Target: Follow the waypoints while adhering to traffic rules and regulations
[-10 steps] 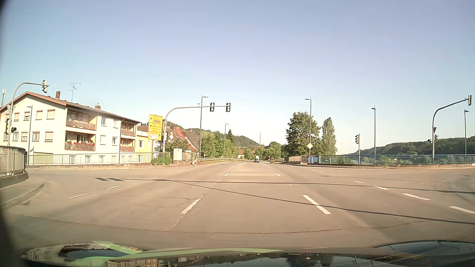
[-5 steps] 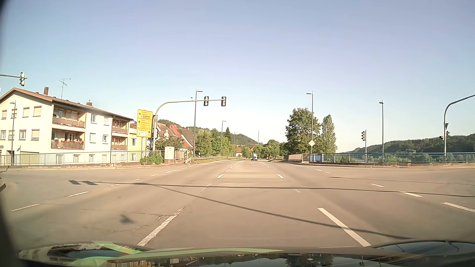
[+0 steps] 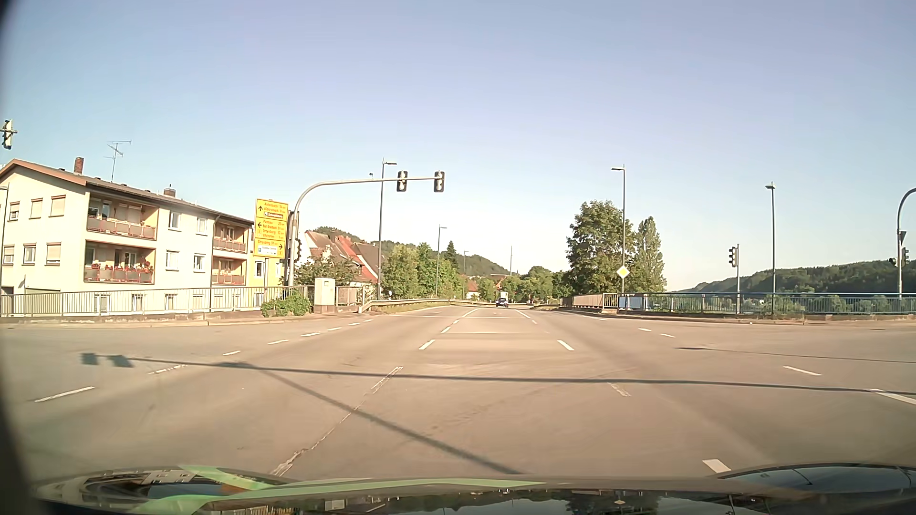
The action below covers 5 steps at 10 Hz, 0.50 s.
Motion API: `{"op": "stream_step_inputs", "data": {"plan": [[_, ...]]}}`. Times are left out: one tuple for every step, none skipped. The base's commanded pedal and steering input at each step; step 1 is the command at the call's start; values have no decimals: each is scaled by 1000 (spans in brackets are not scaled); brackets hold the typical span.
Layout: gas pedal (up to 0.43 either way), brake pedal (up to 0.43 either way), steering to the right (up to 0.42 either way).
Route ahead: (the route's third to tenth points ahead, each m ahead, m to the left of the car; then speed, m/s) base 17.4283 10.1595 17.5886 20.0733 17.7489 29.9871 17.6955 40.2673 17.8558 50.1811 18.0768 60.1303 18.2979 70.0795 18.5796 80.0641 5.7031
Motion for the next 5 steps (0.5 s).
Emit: {"op": "stream_step_inputs", "data": {"plan": [[118,0,-89],[118,0,-104],[118,0,-121],[98,0,-140],[79,0,-164]]}}
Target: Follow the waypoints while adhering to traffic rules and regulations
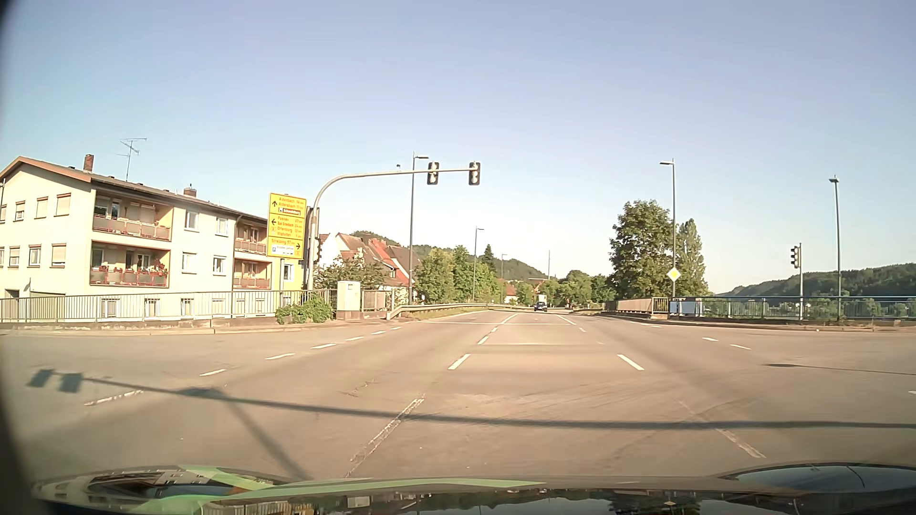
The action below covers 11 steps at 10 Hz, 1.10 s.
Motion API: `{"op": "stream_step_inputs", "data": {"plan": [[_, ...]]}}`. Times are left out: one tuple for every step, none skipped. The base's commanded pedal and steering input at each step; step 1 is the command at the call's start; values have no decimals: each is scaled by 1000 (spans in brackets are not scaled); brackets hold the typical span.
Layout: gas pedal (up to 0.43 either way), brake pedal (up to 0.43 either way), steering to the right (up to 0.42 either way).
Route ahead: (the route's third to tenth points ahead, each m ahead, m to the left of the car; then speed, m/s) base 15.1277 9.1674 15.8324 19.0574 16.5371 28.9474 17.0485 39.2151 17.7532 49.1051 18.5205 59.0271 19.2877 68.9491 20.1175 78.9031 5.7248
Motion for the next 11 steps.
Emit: {"op": "stream_step_inputs", "data": {"plan": [[79,0,-182],[79,0,-205],[79,0,-226],[79,0,-244],[79,0,-264],[79,0,-284],[79,0,-296],[79,0,-300],[79,0,-302],[79,0,-306],[79,0,-318]]}}
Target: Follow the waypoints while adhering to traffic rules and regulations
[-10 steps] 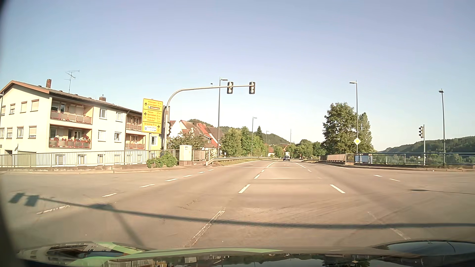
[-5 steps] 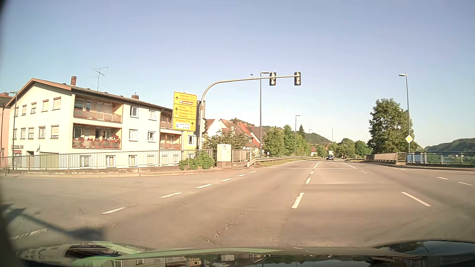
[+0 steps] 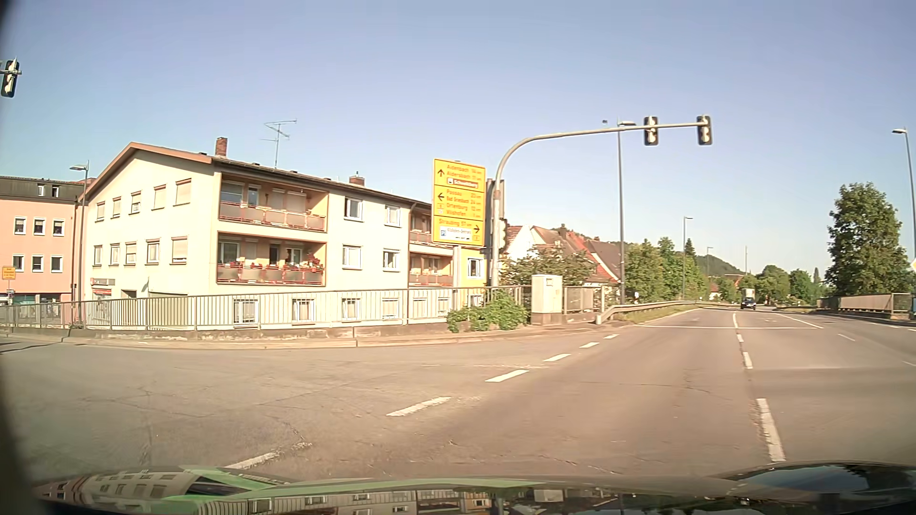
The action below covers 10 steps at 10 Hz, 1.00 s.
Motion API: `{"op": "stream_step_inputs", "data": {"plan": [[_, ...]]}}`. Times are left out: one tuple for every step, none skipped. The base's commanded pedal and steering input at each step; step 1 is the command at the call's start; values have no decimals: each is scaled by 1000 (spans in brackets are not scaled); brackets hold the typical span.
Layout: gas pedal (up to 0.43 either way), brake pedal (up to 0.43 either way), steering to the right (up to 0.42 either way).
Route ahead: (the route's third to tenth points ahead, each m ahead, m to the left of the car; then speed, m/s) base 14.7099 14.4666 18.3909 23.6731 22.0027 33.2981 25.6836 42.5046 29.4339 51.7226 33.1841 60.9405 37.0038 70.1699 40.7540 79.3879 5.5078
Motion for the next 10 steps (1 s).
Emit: {"op": "stream_step_inputs", "data": {"plan": [[79,0,-328],[87,0,-336],[87,0,-343],[110,0,-350],[118,0,-352],[118,0,-355],[118,0,-355],[130,0,-355],[138,0,-355],[138,0,-355]]}}
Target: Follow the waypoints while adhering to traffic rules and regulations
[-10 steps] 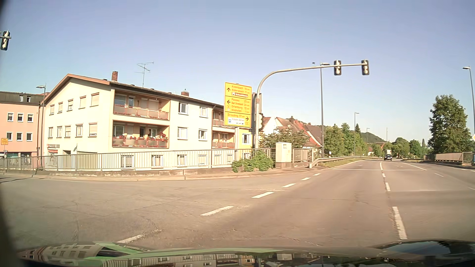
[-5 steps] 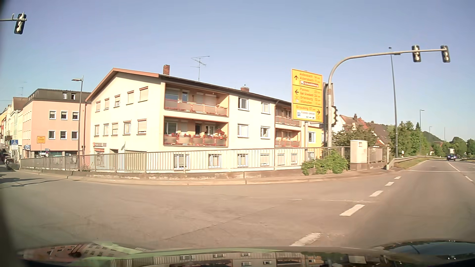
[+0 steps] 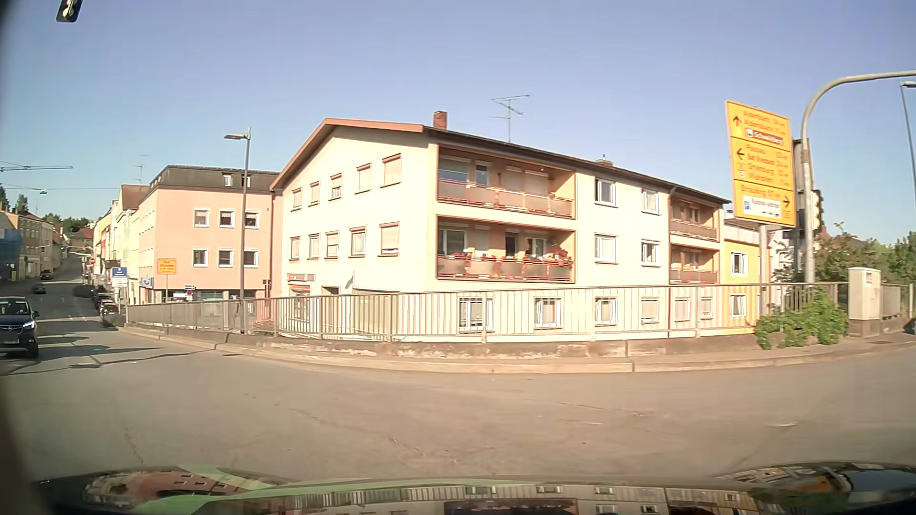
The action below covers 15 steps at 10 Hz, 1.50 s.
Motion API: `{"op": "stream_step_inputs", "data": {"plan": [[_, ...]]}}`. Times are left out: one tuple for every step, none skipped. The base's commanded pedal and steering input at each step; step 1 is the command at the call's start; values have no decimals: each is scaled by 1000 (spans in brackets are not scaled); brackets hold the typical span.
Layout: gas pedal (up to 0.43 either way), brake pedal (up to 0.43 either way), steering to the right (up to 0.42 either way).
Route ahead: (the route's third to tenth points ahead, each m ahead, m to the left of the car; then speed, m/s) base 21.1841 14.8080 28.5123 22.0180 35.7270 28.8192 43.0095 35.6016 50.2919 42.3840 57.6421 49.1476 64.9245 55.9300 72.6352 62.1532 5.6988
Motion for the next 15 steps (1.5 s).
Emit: {"op": "stream_step_inputs", "data": {"plan": [[138,0,-355],[138,0,-355],[150,0,-347],[150,0,-339],[150,0,-327],[157,0,-313],[157,0,-308],[157,0,-301],[157,0,-296],[169,0,-282],[169,0,-264],[169,0,-242],[169,0,-230],[169,0,-225],[169,0,-218]]}}
